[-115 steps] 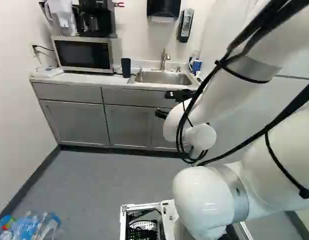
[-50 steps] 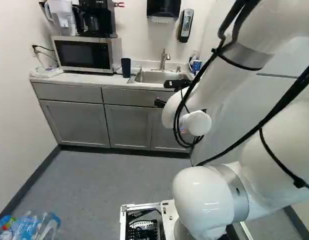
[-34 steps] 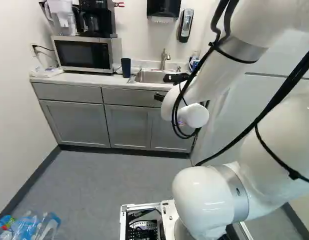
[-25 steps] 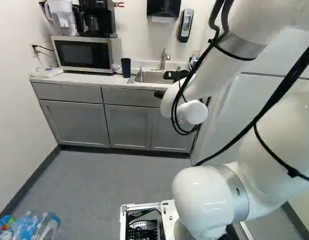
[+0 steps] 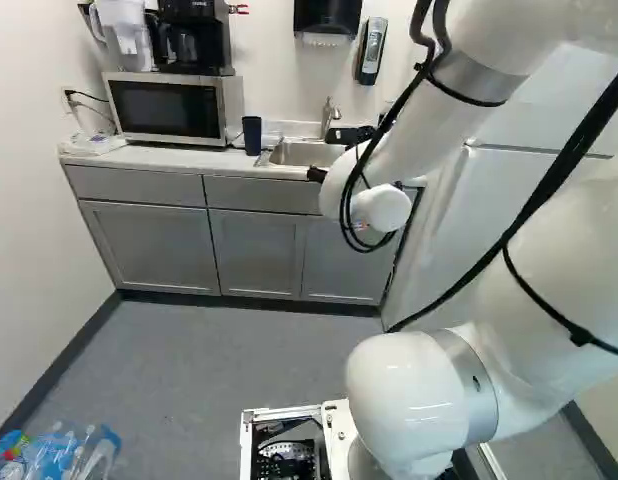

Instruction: Rinse the cup and place it in the tray

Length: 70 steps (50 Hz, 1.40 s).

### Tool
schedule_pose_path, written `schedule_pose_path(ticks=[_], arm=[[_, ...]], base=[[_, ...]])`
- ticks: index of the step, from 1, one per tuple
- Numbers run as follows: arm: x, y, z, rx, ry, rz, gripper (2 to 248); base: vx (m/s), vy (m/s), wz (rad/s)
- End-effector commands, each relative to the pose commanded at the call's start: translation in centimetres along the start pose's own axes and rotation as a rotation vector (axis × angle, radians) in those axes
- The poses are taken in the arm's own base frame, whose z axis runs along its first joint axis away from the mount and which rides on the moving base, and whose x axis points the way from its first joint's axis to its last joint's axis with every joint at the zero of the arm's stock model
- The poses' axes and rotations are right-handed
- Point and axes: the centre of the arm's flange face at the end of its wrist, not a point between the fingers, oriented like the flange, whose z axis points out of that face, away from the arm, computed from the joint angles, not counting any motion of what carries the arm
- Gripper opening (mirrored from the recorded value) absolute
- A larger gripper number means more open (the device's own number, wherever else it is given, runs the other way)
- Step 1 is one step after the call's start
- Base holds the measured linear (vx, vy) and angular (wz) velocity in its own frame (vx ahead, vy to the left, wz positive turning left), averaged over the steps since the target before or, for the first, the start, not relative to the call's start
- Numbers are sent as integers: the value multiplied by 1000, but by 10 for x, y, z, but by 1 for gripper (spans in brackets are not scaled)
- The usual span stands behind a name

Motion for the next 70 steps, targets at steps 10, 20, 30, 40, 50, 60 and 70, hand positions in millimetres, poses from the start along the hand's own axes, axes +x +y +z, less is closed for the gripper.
schedule_pose_path(ticks=[10, 20, 30, 40, 50, 60, 70], arm=[[12, -2, 10, 4, 22, -1, 247], [25, -4, 20, 11, 44, -1, 247], [37, -9, 29, 20, 63, -2, 247], [48, -13, 36, 30, 81, -3, 247], [60, -17, 41, 40, 102, -4, 247], [70, -22, 45, 50, 113, -5, 247], [80, -26, 50, 59, 116, -5, 247]], base=[[0, 0, 0], [0, 0, 0], [0, 0, 0], [0, 0, 0], [0, 0, 0], [0, 0, 0], [0, 0, 0]])
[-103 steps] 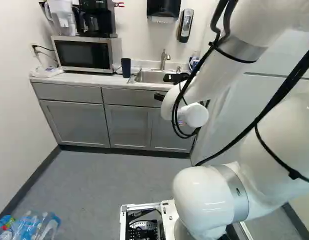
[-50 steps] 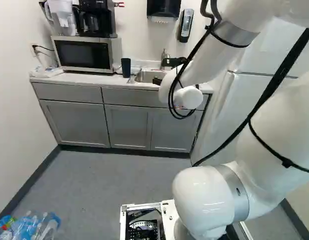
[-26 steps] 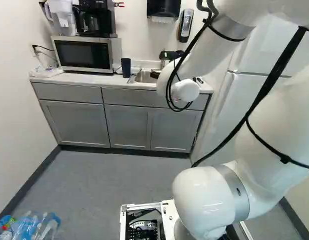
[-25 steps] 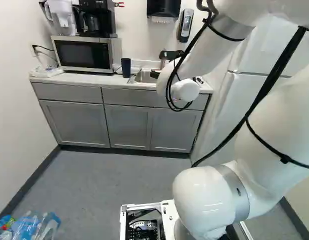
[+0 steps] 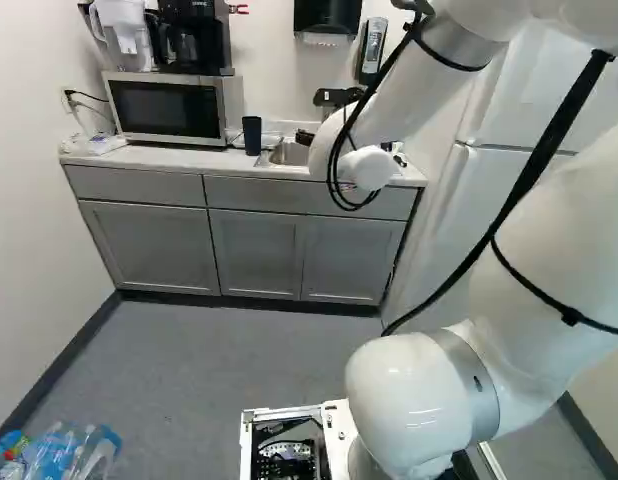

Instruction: Rinse the cup and place it in the tray

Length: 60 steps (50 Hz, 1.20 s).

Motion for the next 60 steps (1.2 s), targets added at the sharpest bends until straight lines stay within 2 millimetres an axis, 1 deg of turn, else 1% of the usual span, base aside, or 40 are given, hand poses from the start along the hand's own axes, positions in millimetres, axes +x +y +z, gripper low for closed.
schedule_pose_path(ticks=[36, 60], arm=[[33, -11, 23, 23, -2, -1, 247], [54, -13, 40, 26, -11, -1, 247]], base=[[0, 0, 0], [0, 0, 0]])
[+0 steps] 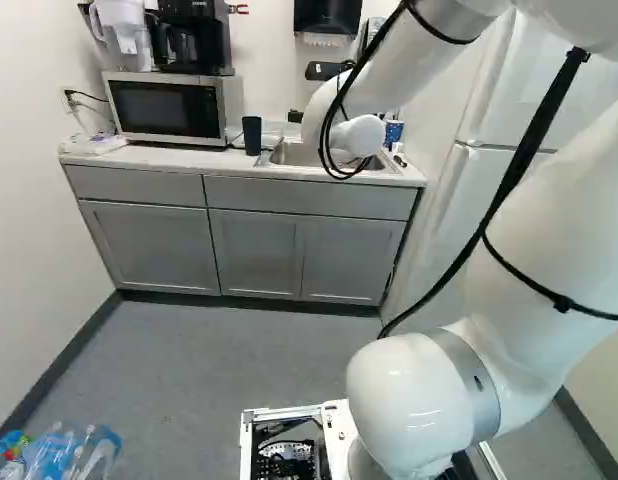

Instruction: Rinse the cup and place it in the tray

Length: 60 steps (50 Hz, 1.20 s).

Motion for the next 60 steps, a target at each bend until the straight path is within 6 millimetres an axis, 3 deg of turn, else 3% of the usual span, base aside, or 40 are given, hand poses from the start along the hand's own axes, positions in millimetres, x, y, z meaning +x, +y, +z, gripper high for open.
schedule_pose_path(ticks=[60], arm=[[52, 2, 19, -3, -36, 0, 247]], base=[[0, 0, 0]])
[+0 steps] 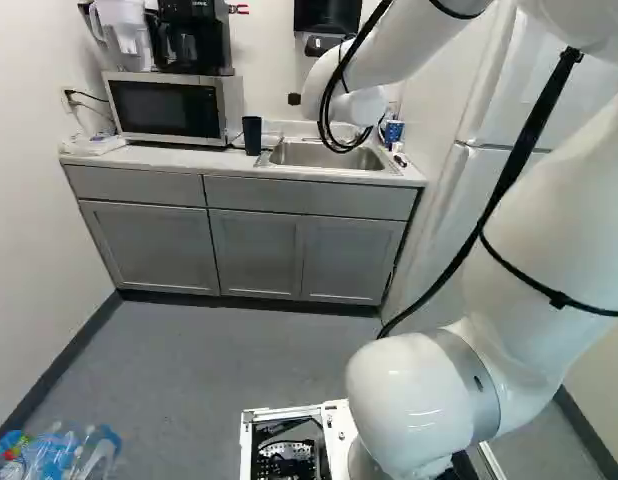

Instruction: Rinse the cup and place it in the tray

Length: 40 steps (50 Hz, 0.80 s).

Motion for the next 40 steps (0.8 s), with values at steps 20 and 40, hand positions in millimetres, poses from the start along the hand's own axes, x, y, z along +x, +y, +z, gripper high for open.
schedule_pose_path(ticks=[20, 40], arm=[[17, 0, 4, -1, -14, 0, 247], [25, 1, 6, -1, -14, 0, 247]], base=[[0, 0, 0], [0, 0, 0]])
